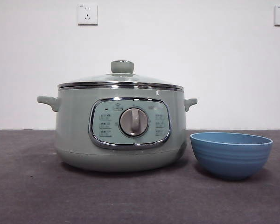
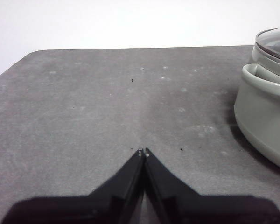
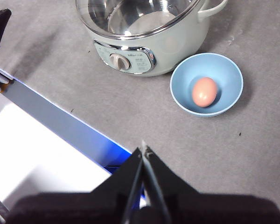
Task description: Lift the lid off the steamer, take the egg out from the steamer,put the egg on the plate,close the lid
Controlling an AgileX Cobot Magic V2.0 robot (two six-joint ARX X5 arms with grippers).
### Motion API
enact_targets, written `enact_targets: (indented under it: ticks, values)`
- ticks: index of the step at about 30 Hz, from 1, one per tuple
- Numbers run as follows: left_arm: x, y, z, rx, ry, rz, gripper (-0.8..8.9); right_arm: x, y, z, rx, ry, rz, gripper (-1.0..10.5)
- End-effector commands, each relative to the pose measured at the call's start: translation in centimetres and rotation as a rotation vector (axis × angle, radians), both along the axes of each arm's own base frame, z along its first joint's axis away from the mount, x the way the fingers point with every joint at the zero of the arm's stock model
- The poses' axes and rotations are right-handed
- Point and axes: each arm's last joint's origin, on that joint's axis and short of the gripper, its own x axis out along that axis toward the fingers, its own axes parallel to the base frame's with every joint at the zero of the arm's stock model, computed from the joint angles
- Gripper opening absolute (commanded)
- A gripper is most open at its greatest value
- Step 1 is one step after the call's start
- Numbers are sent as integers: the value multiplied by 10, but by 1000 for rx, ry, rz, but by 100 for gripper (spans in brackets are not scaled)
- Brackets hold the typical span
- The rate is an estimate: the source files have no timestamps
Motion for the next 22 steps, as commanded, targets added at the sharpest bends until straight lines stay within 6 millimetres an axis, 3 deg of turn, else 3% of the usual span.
enact_targets:
  ticks: [1, 6, 9, 15, 18, 22]
  values:
    - [1, 0, -4, -7, 8, 6, -3, 0, 0, 1, 7, -1, -6, 1]
    - [1, 0, -4, -7, 8, 6, -3, 1, -1, 2, -12, -36, -3, 1]
    - [1, 0, -4, -7, 8, 6, -4, 2, -6, 10, 14, -172, -49, 1]
    - [1, 0, -4, -7, 8, 6, -3, 5, -13, 28, 224, -556, -81, 1]
    - [1, 0, -4, -7, 8, 6, -3, 7, -18, 20, 216, -701, -133, 1]
    - [1, 0, -4, -7, 8, 6, -3, 10, -25, -17, 181, -754, -223, 1]
